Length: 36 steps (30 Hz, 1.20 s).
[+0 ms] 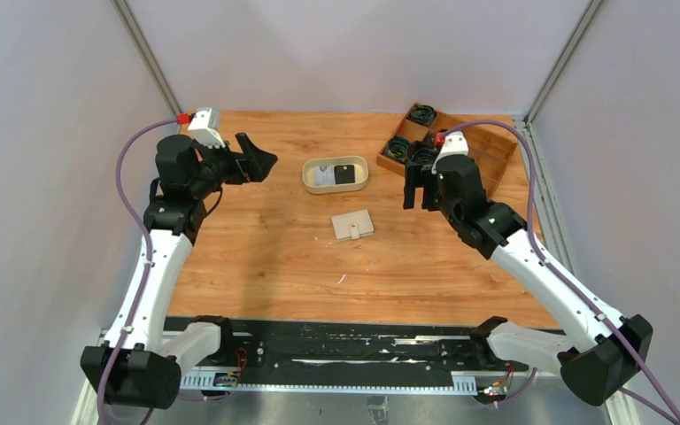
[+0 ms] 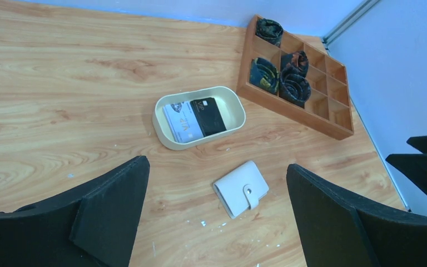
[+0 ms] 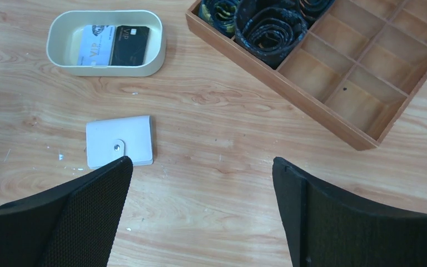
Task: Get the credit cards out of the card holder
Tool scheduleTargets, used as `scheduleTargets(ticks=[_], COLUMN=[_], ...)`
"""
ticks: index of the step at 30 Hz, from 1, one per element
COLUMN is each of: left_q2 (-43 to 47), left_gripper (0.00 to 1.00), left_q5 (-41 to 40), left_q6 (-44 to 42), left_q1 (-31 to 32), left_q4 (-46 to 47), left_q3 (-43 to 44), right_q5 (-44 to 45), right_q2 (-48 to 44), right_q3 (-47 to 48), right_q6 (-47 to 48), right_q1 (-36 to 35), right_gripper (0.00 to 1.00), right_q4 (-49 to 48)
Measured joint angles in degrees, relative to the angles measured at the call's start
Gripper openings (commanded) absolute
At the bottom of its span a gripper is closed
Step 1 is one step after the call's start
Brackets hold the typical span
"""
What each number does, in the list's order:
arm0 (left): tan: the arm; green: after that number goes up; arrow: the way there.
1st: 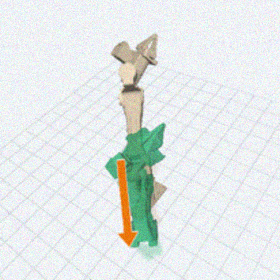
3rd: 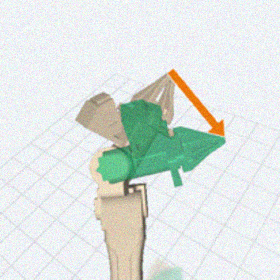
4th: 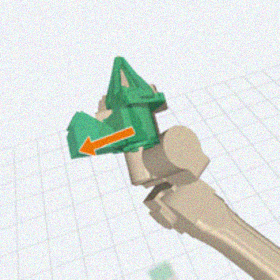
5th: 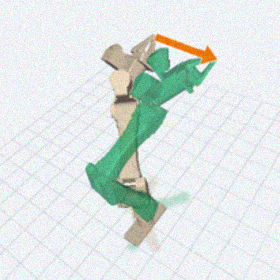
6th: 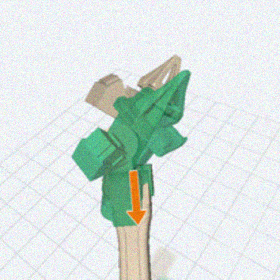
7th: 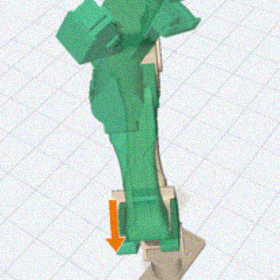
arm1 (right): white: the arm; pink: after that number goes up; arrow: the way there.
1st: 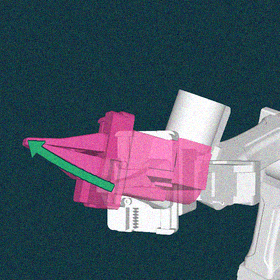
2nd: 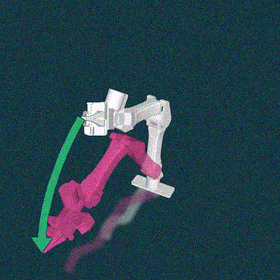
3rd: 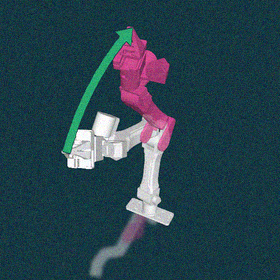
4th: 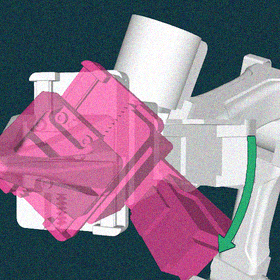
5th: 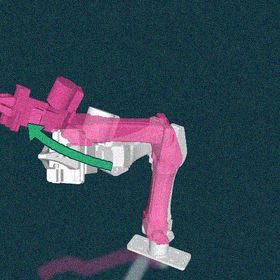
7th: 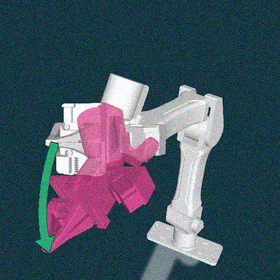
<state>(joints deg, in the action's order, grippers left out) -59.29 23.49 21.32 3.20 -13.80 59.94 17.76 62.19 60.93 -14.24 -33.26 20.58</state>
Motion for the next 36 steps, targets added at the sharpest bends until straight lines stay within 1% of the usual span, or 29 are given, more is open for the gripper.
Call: scheduleTargets(ticks=[4,7,8,9,11,14,15,18,19,20,23,24,26,28,31,36], left_q2=[-1.1,-3.3,-4.2,-5.6,-8.7,-11.0,-11.0,-10.3,-10.3,-10.3,-11.1,-11.5,-12.2,-12.6,-12.8,-13.0], left_gripper=[1.00,1.00,1.00,1.00,1.00,1.00,1.00,0.99,0.99,0.98,0.97,0.97,0.97,0.97,0.97,0.96], left_q5=[-0.2,-1.0,-1.0,-0.9,-0.6,-0.6,-0.6,-1.6,-1.9,-2.4,-3.4,-3.5,-3.7,-4.0,-4.4,-3.3], left_q6=[0.3,0.9,1.2,1.5,1.5,1.7,1.9,2.1,2.0,1.8,1.4,1.4,1.2,1.0,1.0,1.9], left_q1=[0.0,0.0,0.0,0.0,0.0,0.0,0.0,0.9,1.2,2.0,4.2,4.6,5.1,5.3,5.3,5.3], left_q4=[0.0,-1.9,-2.5,-3.2,-3.5,-1.0,0.2,2.5,2.8,3.2,3.4,3.5,3.7,3.9,4.2,6.7], left_q3=[0.8,1.8,2.4,3.2,5.0,4.1,2.7,-1.4,-2.1,-3.1,-4.8,-5.0,-5.6,-6.5,-7.8,-10.5], right_q5=[1.2,-1.3,-3.1,-6.8,-12.5,-17.1,-17.6,-14.1,-13.7,-12.6,-11.4,-11.1,-10.4,-10.3,-10.9,-10.6], right_q2=[0.0,0.3,0.4,0.6,1.3,4.5,6.5,12.7,13.4,15.9,23.1,25.4,30.4,35.9,43.1,50.2], right_q3=[-0.1,0.5,0.7,0.7,0.7,1.1,1.5,3.8,4.2,5.8,10.9,12.1,14.9,17.4,20.8,22.9], right_q6=[-1.6,-3.0,-3.6,-4.1,-4.7,-4.1,-3.6,-1.3,-1.1,-0.8,-1.1,-1.4,-2.0,-2.7,-3.4,-4.7], right_q1=[0.0,0.1,0.4,0.8,1.4,1.3,0.5,-3.3,-4.9,-6.9,-9.3,-9.5,-9.5,-9.4,-9.4,-9.5], right_gripper=[1.00,1.00,1.00,0.99,0.95,0.91,0.91,0.91,0.91,0.91,0.91,0.89,0.82,0.76,0.73,0.62], right_q4=[2.1,7.1,8.8,10.4,12.2,10.7,9.5,6.6,6.2,5.3,3.6,3.1,2.9,3.0,3.4,3.9])
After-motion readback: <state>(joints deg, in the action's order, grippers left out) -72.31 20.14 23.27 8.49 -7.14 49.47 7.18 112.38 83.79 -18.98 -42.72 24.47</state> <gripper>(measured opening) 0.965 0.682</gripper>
